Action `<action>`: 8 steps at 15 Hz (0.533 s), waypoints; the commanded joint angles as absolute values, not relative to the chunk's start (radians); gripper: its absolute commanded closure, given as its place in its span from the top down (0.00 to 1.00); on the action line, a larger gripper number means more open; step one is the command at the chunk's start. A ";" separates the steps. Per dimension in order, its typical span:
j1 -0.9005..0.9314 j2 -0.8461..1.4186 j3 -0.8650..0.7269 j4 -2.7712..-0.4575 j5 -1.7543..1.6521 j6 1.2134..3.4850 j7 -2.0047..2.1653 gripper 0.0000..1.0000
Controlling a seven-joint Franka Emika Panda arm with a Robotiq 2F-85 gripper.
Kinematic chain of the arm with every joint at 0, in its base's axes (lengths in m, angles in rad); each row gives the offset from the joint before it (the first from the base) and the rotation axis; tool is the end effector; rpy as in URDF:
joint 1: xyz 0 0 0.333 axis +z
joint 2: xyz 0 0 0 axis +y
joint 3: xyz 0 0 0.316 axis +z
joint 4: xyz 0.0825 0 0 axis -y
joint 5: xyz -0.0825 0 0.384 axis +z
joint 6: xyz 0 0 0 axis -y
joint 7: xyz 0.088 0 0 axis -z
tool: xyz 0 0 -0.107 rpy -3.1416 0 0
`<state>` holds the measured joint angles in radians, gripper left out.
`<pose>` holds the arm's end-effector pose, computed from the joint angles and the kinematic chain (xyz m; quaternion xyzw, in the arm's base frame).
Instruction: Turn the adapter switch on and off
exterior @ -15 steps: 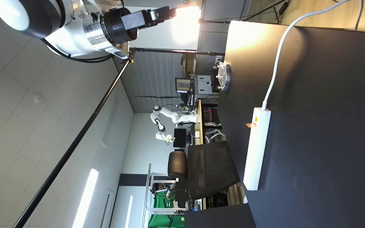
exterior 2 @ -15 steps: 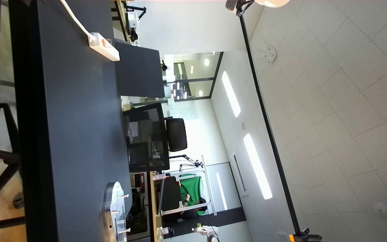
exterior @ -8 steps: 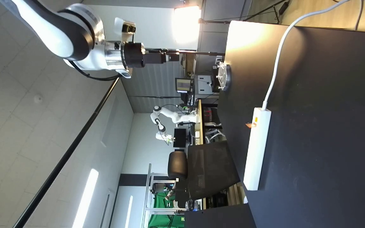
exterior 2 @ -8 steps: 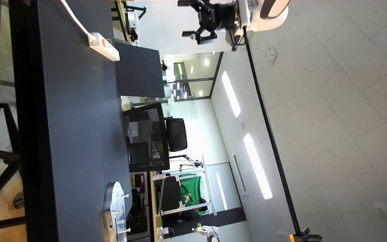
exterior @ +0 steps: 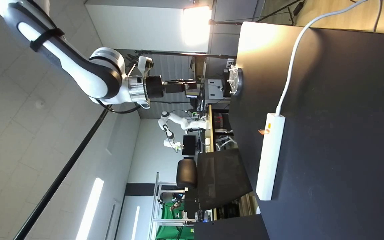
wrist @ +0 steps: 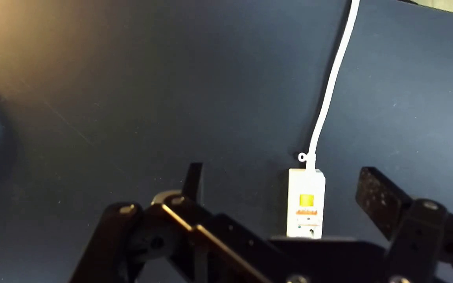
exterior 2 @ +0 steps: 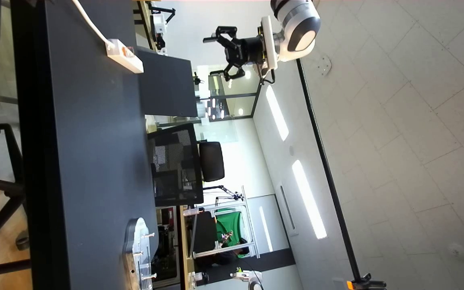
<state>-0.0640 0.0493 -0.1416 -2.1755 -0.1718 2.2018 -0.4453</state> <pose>0.5263 -0.1154 0.3681 0.9827 0.1702 -0.0339 0.0647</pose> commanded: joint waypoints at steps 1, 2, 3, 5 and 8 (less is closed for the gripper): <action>-0.083 0.042 -0.125 -2.180 -0.173 2.199 -0.445 1.00; -0.084 0.035 -0.126 -2.184 -0.172 2.199 -0.445 1.00; -0.085 0.031 -0.126 -2.185 -0.172 2.199 -0.445 1.00; -0.085 0.024 -0.127 -2.189 -0.172 2.199 -0.445 1.00; -0.085 0.023 -0.127 -2.190 -0.172 2.199 -0.445 1.00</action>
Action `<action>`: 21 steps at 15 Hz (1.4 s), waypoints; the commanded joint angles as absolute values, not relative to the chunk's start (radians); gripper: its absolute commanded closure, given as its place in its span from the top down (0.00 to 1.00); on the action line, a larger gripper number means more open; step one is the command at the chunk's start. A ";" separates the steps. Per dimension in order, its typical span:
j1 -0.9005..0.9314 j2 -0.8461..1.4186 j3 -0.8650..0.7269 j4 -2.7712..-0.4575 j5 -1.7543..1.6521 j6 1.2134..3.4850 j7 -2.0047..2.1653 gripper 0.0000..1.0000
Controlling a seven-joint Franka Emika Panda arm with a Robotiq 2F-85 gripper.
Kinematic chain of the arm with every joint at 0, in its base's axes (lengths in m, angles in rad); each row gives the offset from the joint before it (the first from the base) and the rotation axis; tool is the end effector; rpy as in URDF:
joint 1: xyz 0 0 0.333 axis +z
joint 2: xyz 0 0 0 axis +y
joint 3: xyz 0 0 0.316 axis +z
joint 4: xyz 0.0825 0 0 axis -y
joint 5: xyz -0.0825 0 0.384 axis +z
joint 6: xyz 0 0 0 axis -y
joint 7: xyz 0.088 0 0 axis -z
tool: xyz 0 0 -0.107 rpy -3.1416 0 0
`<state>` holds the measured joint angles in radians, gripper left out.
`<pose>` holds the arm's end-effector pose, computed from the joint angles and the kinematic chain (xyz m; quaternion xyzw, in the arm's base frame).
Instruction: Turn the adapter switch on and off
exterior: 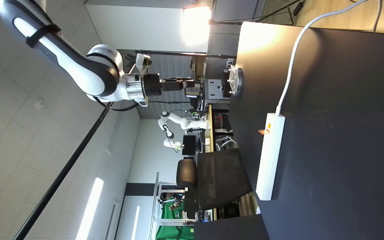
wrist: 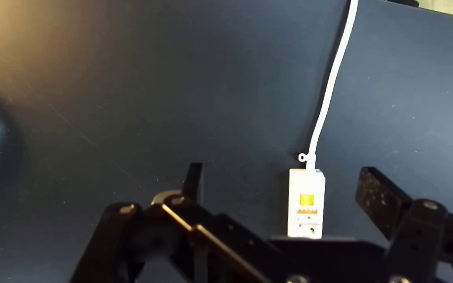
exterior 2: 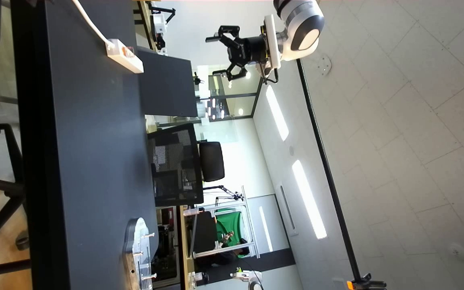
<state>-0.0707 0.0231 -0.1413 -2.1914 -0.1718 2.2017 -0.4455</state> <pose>0.5202 -0.1178 0.3750 0.9835 0.1667 -0.0288 0.0648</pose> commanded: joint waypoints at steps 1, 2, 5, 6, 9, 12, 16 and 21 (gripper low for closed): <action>-0.085 0.023 -0.127 -2.190 -0.172 2.199 -0.445 1.00; -0.085 0.023 -0.126 -2.190 -0.172 2.199 -0.445 1.00; -0.085 0.023 -0.126 -2.190 -0.172 2.199 -0.445 1.00; -0.081 0.038 -0.122 -2.181 -0.186 2.220 -0.424 1.00; -0.060 0.110 -0.092 -2.162 -0.206 2.309 -0.380 1.00; -0.036 0.177 -0.059 -2.179 -0.222 2.432 -0.299 1.00; 0.035 0.296 -0.071 -2.180 -0.381 2.627 -0.063 0.60; 0.143 0.417 -0.141 -2.153 -0.526 2.680 0.160 0.25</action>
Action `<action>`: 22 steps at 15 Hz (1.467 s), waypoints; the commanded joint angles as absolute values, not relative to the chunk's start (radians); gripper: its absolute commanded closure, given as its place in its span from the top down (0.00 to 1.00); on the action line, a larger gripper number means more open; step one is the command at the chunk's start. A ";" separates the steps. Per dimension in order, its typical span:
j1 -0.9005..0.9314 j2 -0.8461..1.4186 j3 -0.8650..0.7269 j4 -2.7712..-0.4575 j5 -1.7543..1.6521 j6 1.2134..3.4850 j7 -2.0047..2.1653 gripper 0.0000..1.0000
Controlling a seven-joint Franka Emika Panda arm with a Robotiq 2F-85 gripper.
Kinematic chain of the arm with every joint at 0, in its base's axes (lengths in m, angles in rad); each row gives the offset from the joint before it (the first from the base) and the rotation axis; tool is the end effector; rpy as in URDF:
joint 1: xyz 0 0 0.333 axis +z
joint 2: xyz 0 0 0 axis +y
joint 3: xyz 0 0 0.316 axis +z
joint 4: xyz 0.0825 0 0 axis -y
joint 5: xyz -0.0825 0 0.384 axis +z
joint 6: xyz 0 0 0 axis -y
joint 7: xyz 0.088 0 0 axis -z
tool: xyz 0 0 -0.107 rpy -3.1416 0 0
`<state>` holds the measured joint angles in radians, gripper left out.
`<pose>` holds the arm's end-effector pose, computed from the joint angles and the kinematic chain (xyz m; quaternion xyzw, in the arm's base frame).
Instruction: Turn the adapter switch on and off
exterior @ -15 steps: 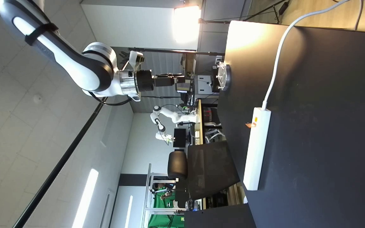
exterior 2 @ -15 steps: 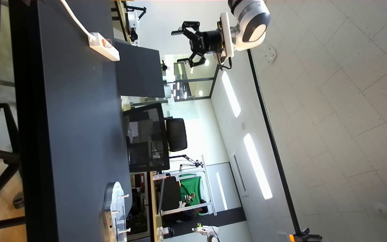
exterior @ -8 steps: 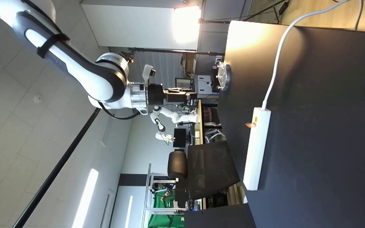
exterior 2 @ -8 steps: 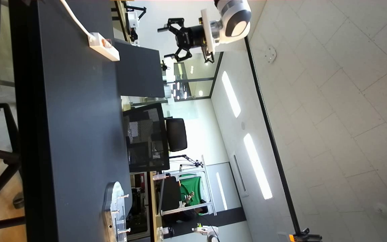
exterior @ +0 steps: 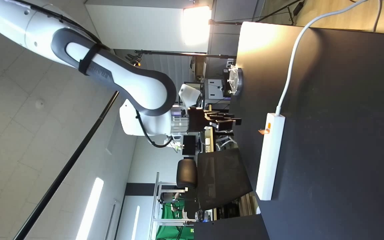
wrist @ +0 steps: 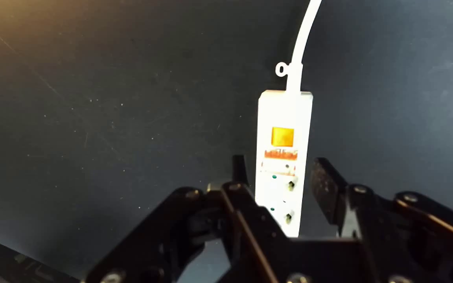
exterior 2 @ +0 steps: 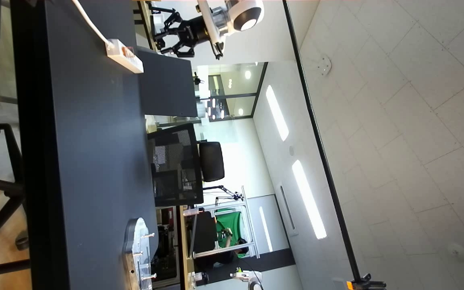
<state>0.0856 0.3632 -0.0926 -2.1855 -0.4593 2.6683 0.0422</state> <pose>0.5701 0.0091 0.2297 0.9740 0.1759 0.0584 0.1306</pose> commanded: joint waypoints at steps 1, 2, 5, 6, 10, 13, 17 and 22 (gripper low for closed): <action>0.159 0.436 -0.156 -2.147 -0.539 2.688 0.185 0.19; 0.171 0.453 -0.167 -2.142 -0.543 2.691 0.202 0.11; 0.198 0.502 -0.194 -2.115 -0.541 2.688 0.225 0.00; 0.185 0.510 -0.174 -2.103 -0.509 2.647 0.176 0.00; 0.179 0.506 -0.172 -2.127 -0.508 2.673 0.166 0.01; 0.179 0.507 -0.172 -2.122 -0.508 2.671 0.166 0.01; 0.179 0.507 -0.172 -2.121 -0.508 2.671 0.166 0.01; 0.186 0.538 -0.182 -2.089 -0.511 2.674 0.183 0.00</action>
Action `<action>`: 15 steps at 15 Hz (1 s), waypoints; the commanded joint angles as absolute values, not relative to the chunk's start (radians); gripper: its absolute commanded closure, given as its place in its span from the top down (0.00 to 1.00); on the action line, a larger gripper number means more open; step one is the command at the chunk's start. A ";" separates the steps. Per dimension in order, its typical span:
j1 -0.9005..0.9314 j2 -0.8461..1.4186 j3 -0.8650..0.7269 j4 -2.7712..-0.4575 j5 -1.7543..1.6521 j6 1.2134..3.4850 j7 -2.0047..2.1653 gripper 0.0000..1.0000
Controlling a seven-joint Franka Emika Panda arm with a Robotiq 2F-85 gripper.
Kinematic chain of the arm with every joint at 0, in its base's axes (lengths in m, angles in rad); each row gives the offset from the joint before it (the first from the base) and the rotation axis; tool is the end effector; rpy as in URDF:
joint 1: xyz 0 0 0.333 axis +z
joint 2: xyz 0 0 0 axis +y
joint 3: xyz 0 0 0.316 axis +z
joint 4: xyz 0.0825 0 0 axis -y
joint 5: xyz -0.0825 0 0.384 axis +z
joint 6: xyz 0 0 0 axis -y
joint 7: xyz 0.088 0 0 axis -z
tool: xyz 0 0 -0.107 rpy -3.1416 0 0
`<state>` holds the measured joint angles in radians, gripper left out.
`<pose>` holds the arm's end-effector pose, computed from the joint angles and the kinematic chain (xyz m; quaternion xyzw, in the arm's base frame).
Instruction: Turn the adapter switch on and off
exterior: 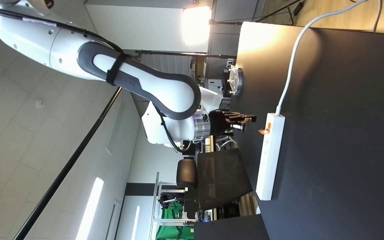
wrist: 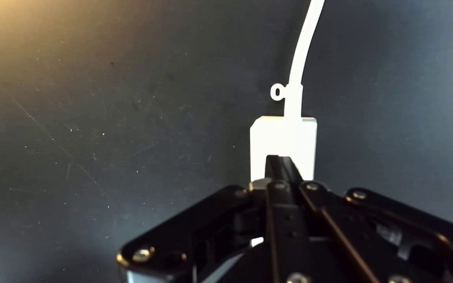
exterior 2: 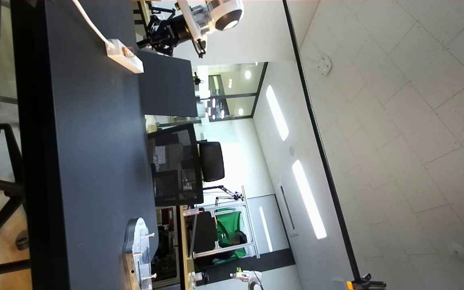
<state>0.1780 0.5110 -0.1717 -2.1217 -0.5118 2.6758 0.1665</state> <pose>0.5755 0.0175 0.1711 0.9745 0.1570 0.0299 0.1574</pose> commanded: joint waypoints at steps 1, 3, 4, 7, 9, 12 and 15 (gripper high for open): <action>0.185 0.545 -0.180 -2.082 -0.507 2.671 0.179 0.00; 0.186 0.562 -0.181 -2.068 -0.502 2.670 0.182 0.00; 0.189 0.573 -0.186 -2.058 -0.504 2.675 0.191 0.00; 0.191 0.599 -0.191 -2.034 -0.500 2.690 0.197 0.00; 0.192 0.616 -0.193 -2.021 -0.495 2.704 0.194 0.00; 0.187 0.639 -0.184 -2.004 -0.468 2.705 0.181 0.00; 0.191 0.664 -0.186 -1.989 -0.448 2.724 0.179 0.00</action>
